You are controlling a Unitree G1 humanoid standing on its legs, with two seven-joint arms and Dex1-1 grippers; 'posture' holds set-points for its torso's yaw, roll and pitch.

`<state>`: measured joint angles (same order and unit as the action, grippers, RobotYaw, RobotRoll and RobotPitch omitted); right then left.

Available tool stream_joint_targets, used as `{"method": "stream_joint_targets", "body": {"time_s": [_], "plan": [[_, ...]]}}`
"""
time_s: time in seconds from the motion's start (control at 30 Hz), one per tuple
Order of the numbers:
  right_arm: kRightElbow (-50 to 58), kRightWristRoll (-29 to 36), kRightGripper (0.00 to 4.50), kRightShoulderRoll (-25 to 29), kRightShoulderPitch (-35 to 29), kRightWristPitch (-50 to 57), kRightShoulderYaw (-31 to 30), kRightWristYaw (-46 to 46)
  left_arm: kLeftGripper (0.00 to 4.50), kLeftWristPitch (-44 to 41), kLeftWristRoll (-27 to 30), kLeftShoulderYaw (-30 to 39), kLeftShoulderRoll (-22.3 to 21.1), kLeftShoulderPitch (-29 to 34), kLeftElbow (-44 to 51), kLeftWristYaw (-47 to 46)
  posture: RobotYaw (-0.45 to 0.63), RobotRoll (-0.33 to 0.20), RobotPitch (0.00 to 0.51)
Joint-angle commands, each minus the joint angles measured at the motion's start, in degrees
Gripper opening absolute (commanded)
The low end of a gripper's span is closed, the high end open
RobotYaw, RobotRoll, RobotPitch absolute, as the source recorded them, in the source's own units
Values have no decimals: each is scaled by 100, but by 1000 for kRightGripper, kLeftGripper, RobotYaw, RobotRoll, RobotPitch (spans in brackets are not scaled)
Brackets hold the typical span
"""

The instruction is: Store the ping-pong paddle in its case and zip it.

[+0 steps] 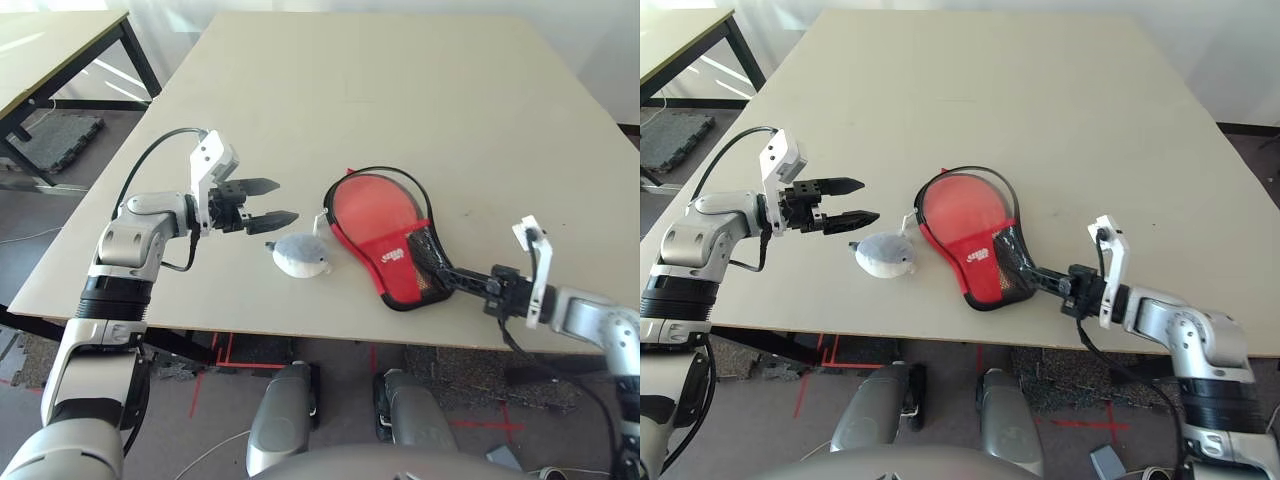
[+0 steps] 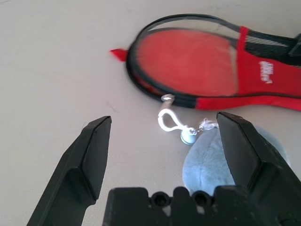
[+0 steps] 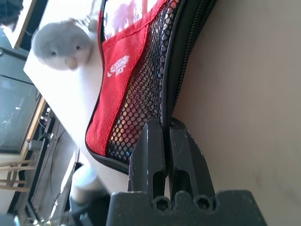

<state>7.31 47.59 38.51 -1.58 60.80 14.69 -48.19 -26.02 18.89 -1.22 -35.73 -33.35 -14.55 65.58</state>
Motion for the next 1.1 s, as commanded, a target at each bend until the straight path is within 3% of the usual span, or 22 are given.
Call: {"method": "stream_joint_targets", "body": {"time_s": [0.03,0.53,0.63,0.8,0.97,1.1], "plan": [[209,121,23,216,-384,133,134,-158,4500,83,-58,-86,6,-70,-110,45,83,0,129],[456,-24,23,684,-1091,-111,163,-404,4500,222,-100,-169,99,-211,-358,150,60,0,118],[581,85,715,938,-1167,-108,267,-617,4500,207,-92,-157,79,-213,-357,174,60,0,118],[607,345,2591,1363,-859,-102,660,-917,4500,154,-61,-114,16,-208,-326,217,54,0,116],[390,-408,4447,1926,-255,-820,470,-929,4500,133,-39,-66,-54,-165,-297,220,51,0,113],[294,-971,4485,2044,729,-1378,-110,-968,4500,97,-7,-13,-131,-117,-219,192,68,0,109]]}}
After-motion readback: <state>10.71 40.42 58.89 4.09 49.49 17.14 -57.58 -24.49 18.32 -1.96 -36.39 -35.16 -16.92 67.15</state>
